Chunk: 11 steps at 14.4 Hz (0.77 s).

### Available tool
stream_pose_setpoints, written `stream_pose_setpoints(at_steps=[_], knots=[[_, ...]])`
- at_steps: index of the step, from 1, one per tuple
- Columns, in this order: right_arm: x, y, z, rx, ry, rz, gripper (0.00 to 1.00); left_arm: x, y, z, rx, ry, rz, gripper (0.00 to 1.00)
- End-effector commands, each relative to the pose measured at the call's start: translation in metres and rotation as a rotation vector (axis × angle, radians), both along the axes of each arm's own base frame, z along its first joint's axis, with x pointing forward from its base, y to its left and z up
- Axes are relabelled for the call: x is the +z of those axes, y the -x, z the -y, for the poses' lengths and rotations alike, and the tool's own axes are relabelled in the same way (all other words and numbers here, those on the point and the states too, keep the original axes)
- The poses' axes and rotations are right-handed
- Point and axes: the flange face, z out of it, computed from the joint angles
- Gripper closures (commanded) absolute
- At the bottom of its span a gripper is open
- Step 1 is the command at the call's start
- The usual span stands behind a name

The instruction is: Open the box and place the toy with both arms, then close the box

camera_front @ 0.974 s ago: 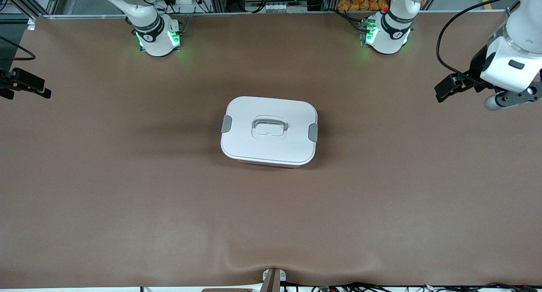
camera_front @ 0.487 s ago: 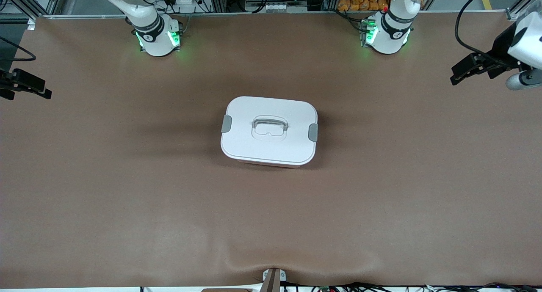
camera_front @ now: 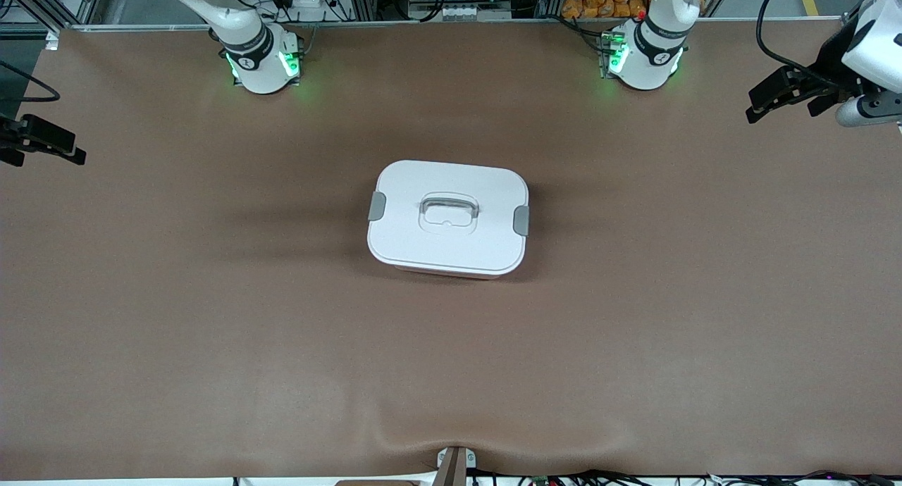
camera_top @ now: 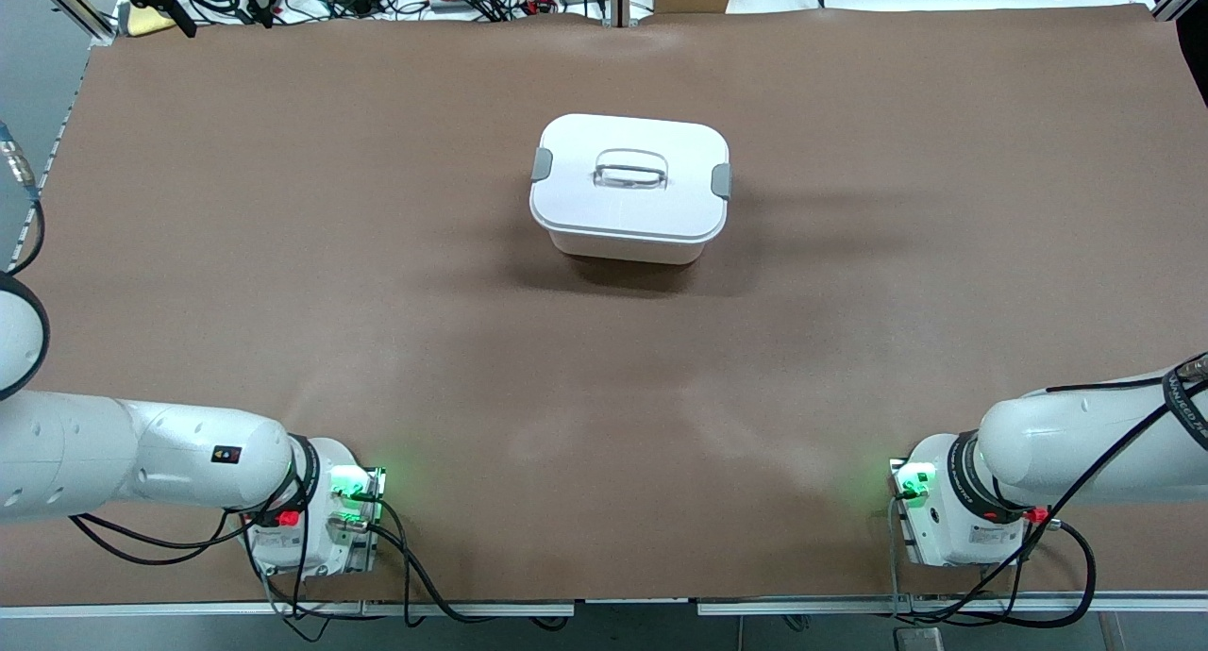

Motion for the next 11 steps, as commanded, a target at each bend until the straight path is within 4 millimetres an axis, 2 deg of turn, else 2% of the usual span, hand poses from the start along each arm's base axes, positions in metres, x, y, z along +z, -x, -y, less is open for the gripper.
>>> stream_pose_setpoints(at_steps=[1, 4, 11], knots=[[0.0028, -0.0013, 0.0024, -0.011, -0.004, 0.007, 0.00, 0.0014, 0.0081, -0.0008, -0.035, 0.001, 0.000, 0.00], [0.0020, -0.0017, 0.0024, -0.011, -0.004, 0.006, 0.00, 0.0047, 0.0056, -0.0090, -0.096, -0.052, 0.023, 0.00], [0.0020, -0.0017, 0.0024, -0.011, -0.004, 0.006, 0.00, 0.0070, -0.0006, -0.0070, -0.122, -0.054, 0.054, 0.00]])
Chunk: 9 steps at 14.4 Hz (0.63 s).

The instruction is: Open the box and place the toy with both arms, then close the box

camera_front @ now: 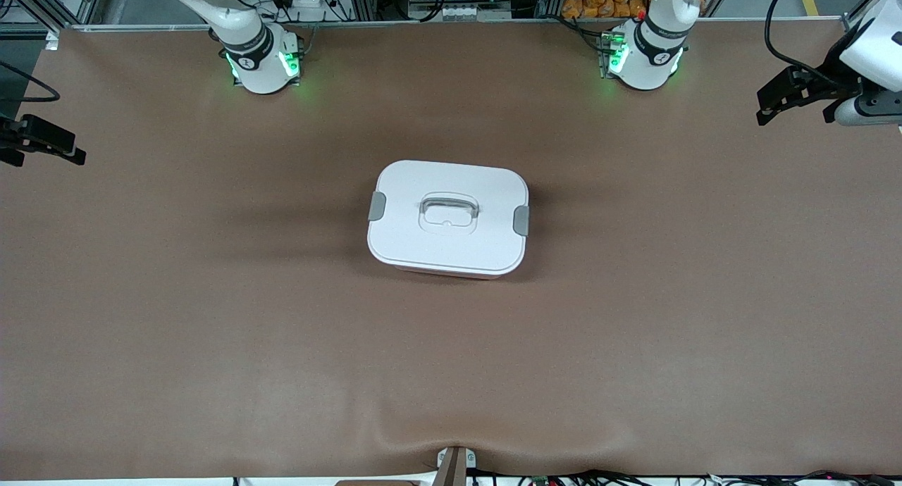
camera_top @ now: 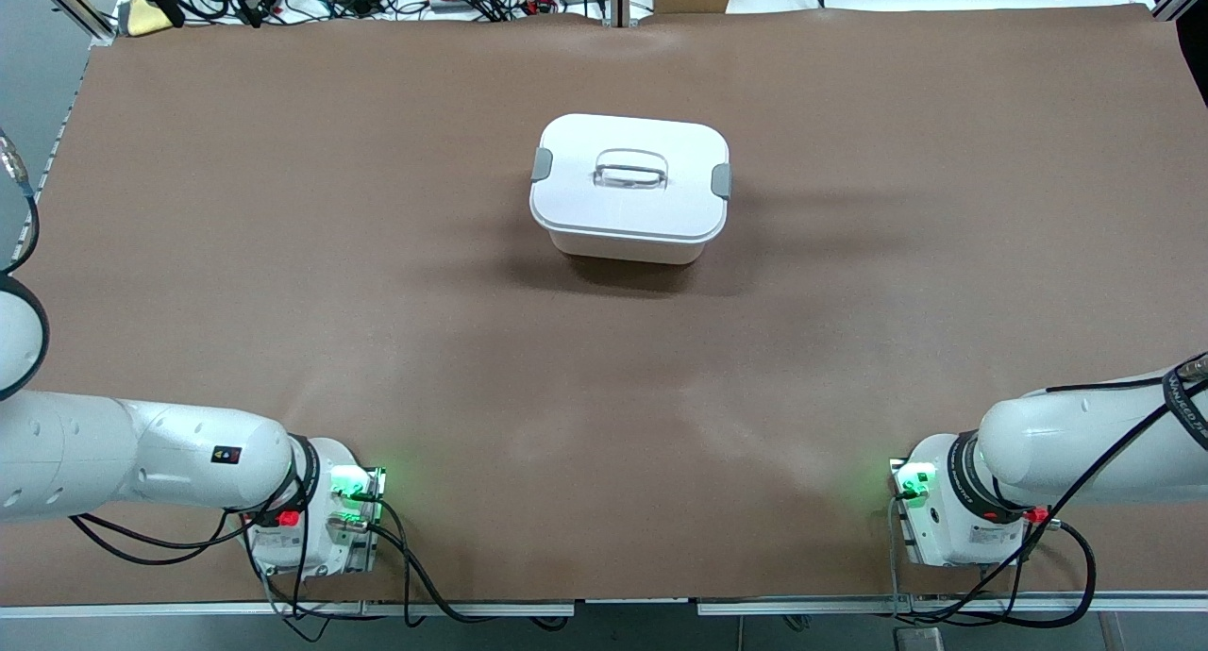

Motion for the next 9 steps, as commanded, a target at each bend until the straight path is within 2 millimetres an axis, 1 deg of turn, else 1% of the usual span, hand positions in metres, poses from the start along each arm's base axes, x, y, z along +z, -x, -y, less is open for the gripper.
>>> stream_pose_setpoints(at_steps=[1, 3, 4, 7, 9], knots=[[0.002, -0.002, 0.002, -0.011, -0.005, 0.005, 0.00, 0.006, 0.003, 0.002, -0.019, 0.002, 0.028, 0.00], [0.002, -0.002, 0.002, -0.011, -0.005, 0.005, 0.00, 0.007, 0.002, 0.003, -0.020, 0.004, 0.036, 0.00], [0.002, -0.002, 0.002, -0.011, -0.005, 0.005, 0.00, 0.004, 0.000, 0.003, -0.018, 0.005, 0.033, 0.00], [0.001, -0.002, 0.003, -0.012, -0.005, 0.002, 0.00, 0.010, -0.009, 0.003, -0.024, 0.007, 0.048, 0.00], [0.001, -0.002, 0.002, -0.011, -0.005, 0.002, 0.00, 0.011, -0.011, 0.004, -0.023, 0.008, 0.049, 0.00]])
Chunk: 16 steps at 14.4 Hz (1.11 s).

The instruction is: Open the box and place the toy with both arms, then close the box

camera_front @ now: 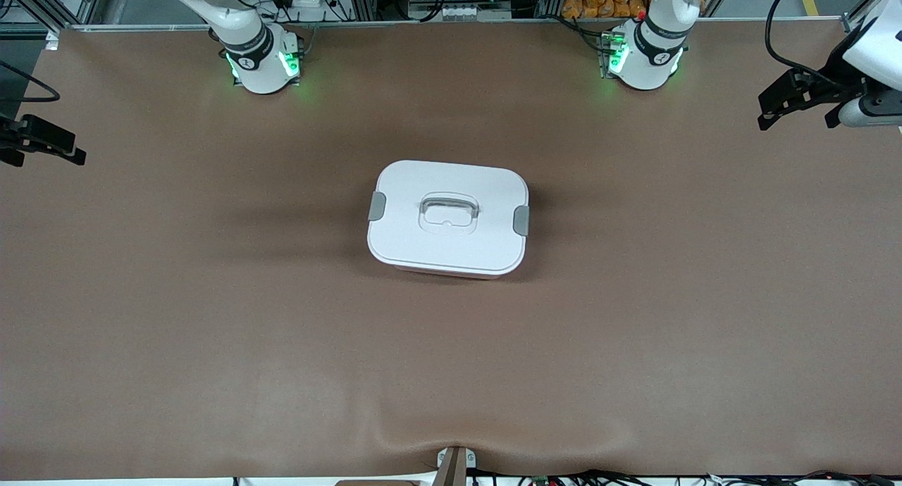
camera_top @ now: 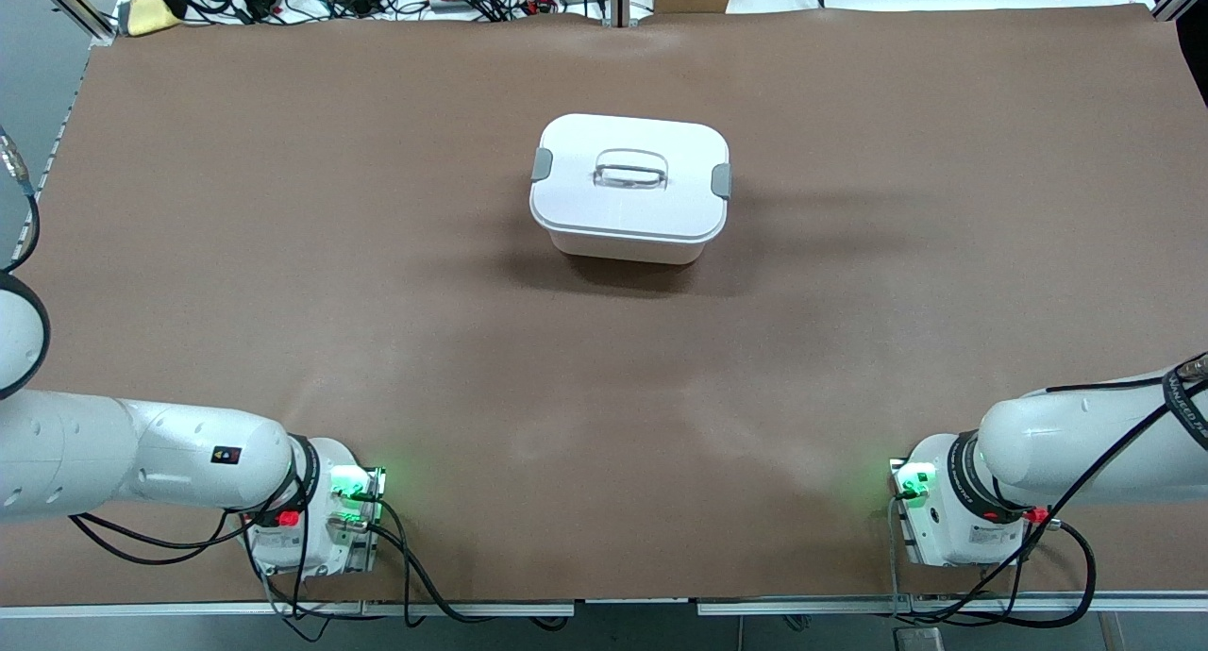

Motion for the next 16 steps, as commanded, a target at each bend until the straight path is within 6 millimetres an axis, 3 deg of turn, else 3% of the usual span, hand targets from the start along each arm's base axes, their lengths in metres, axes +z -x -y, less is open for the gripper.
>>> stream_pose_setpoints(at_steps=[1, 16], knots=[[0.001, -0.002, 0.002, -0.011, -0.005, 0.003, 0.00, 0.007, -0.006, 0.002, -0.013, 0.004, 0.014, 0.00], [0.000, -0.002, 0.002, -0.011, -0.005, 0.000, 0.00, 0.001, -0.016, 0.001, -0.019, 0.028, 0.000, 0.00]])
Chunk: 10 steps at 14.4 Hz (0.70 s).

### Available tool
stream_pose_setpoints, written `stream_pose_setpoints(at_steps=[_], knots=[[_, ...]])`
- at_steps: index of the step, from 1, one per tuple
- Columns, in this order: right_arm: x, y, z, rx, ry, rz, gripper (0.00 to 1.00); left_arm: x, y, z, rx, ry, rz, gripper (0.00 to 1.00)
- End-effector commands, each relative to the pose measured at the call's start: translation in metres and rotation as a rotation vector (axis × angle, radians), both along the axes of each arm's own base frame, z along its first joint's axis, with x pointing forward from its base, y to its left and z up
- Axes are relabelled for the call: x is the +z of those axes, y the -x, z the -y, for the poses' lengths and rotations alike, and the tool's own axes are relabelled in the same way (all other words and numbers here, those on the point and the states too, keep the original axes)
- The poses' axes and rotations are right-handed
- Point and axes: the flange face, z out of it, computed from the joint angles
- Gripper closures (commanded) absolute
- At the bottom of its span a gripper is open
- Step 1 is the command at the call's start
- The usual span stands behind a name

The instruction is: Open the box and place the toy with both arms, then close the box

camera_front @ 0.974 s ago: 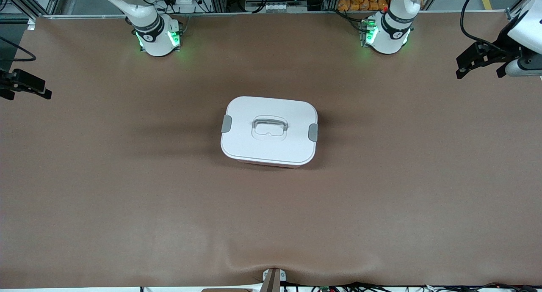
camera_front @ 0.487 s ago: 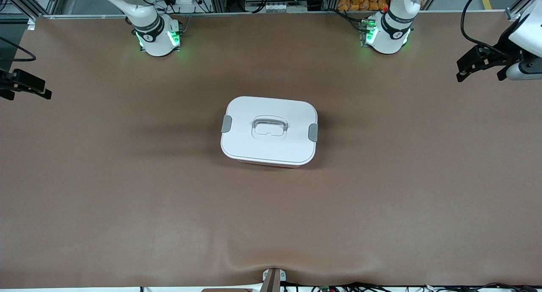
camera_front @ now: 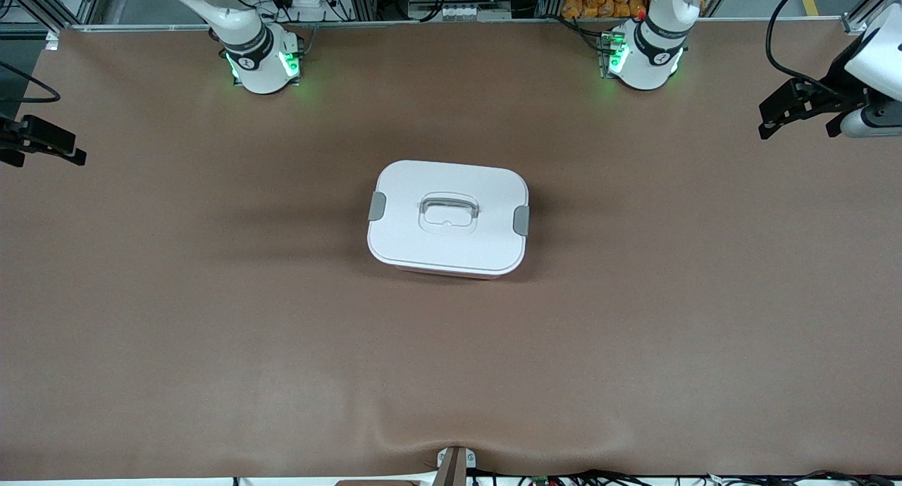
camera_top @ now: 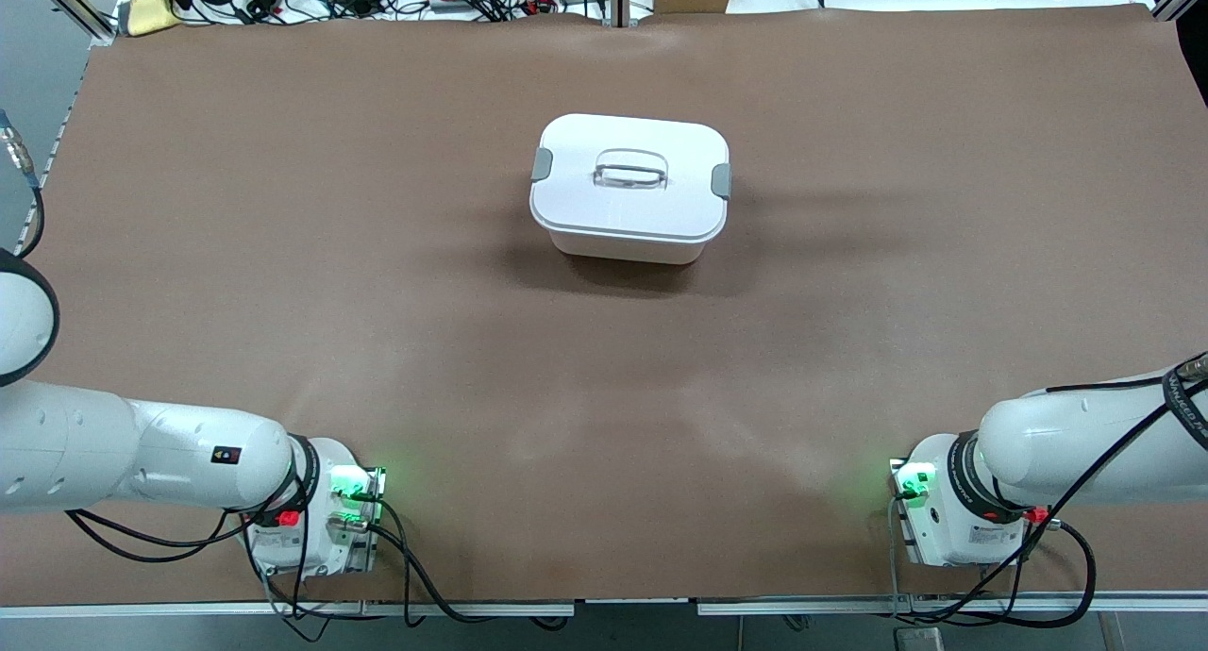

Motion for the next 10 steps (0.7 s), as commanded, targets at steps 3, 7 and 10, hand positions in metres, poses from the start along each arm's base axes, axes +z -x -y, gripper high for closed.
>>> stream_pose_setpoints(at_steps=[3, 7, 10], knots=[[0.0010, -0.0017, 0.0024, -0.011, -0.005, 0.001, 0.00, -0.0002, -0.0067, -0.0014, -0.011, 0.053, -0.009, 0.00], [0.0011, -0.0019, 0.0024, -0.011, -0.005, 0.003, 0.00, -0.0028, -0.0083, -0.0033, -0.007, 0.042, -0.014, 0.00], [0.0011, -0.0019, 0.0024, -0.011, -0.005, 0.003, 0.00, -0.0021, -0.0084, -0.0043, -0.001, 0.040, -0.012, 0.00]])
